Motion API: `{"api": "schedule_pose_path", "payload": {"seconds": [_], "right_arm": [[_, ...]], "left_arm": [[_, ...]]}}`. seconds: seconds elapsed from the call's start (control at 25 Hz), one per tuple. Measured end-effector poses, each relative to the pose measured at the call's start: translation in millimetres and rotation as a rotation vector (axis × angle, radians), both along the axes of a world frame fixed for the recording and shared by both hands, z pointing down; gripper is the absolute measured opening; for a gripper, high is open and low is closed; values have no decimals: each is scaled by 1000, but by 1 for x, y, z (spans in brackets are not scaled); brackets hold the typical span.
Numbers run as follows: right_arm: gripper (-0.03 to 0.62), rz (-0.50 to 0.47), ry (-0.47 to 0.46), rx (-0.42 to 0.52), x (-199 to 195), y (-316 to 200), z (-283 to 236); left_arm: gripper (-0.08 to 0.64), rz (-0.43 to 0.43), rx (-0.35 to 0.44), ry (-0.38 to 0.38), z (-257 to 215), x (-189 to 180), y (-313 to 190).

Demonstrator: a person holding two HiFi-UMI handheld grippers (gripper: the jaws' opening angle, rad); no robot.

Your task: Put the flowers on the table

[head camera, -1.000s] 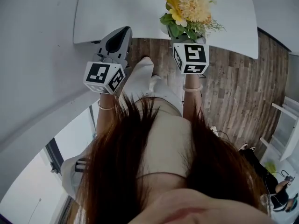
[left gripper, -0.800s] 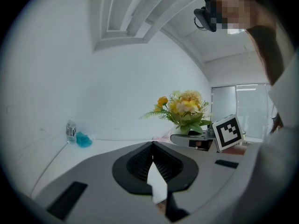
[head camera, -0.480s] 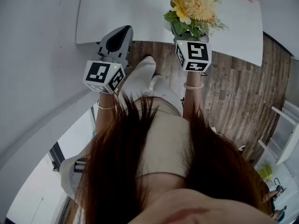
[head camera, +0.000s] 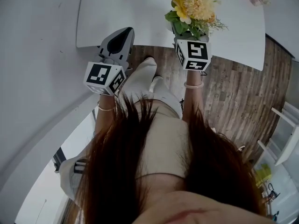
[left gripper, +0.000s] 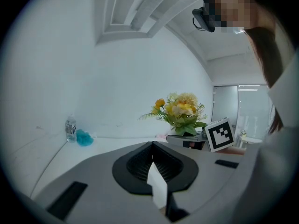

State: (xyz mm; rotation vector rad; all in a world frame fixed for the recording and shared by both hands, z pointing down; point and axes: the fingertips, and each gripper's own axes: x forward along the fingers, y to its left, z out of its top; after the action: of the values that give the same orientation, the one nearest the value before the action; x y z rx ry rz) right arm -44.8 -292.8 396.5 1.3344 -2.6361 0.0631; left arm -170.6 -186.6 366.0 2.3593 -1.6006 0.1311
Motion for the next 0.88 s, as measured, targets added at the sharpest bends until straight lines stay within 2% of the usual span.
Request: {"api": "schedule_pose_path", "payload": {"seconds": [0.88], "right_arm": [[258,-8,24,-30,-24,-52,40]], "left_arm": [[3,18,-63,3,27,-16,-38]]}}
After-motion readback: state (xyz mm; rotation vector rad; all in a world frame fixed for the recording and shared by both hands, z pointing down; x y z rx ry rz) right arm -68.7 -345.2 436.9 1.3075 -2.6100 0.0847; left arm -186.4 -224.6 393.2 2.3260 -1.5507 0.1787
